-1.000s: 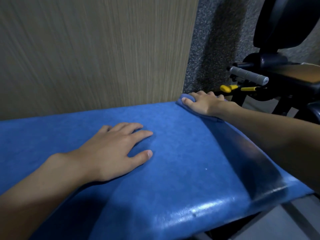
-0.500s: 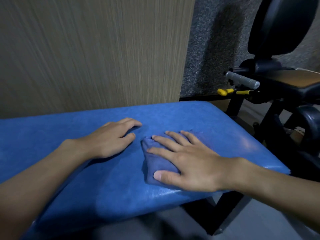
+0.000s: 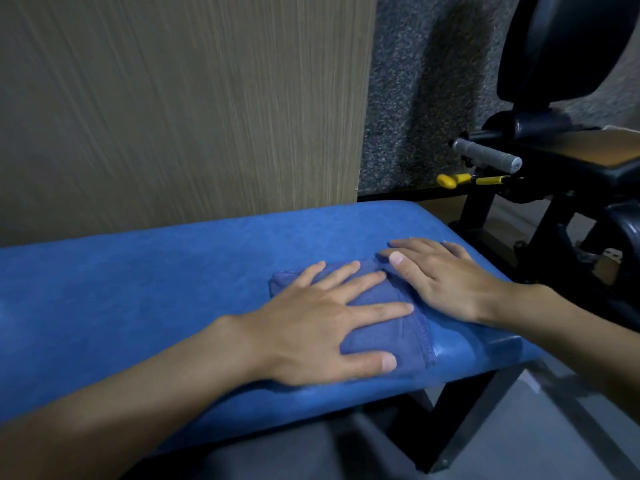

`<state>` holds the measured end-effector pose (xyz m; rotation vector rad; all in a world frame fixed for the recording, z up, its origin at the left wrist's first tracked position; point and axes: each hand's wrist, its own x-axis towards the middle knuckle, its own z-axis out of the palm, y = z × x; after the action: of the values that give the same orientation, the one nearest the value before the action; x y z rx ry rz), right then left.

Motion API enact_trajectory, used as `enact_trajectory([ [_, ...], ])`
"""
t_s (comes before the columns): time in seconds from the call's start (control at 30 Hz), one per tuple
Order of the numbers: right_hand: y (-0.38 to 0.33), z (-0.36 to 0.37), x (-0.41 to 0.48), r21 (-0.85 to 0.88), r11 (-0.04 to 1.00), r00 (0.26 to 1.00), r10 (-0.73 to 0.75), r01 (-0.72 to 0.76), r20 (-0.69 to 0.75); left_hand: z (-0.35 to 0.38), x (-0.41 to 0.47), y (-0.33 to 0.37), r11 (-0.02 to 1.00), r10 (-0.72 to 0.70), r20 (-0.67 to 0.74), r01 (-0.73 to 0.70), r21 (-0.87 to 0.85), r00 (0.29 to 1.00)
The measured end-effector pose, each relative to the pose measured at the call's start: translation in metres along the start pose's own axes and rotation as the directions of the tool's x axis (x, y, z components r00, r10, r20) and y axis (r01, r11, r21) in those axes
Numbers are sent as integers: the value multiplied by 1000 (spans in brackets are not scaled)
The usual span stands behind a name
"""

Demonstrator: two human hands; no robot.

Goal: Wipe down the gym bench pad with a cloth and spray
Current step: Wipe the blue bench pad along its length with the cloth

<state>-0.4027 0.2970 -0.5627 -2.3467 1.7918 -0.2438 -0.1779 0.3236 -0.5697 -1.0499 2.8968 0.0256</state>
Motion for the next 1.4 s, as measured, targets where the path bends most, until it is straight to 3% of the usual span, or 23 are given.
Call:
enact_trajectory([
  [0.13,5,2,11,-30,999,998,-23,21,-63,-2,15,-22,998,-55,26,56,-14,998],
  [0.27,10,10,18,-50,998,1000,22,-23,-15,-4,43,-76,967,-245,40,247,-58,969],
  [0.4,9,8,16,-20,1000,1000,20,-20,5,-7,66,-143,871,-481,27,481,-102,876],
  [0.5,8,9,17,-44,999,1000,22,-22,6,-11,75,-163,813,-577,21,577,-80,816],
  [0.77,8,13,18,-66,998,1000,20,-21,-11,-5,47,-116,888,-455,42,457,-45,889],
  [1.1,7,12,17,-57,998,999,18,-20,-37,-13,-35,-1,990,-128,121,120,73,984],
  [1.17,6,11,16,-58,998,999,19,-21,-35,-19,-39,5,992,-120,156,111,67,980],
  [1.4,4,2,37,-109,994,1000,-21,19,-16,-4,-3,-24,991,-136,80,136,3,988],
])
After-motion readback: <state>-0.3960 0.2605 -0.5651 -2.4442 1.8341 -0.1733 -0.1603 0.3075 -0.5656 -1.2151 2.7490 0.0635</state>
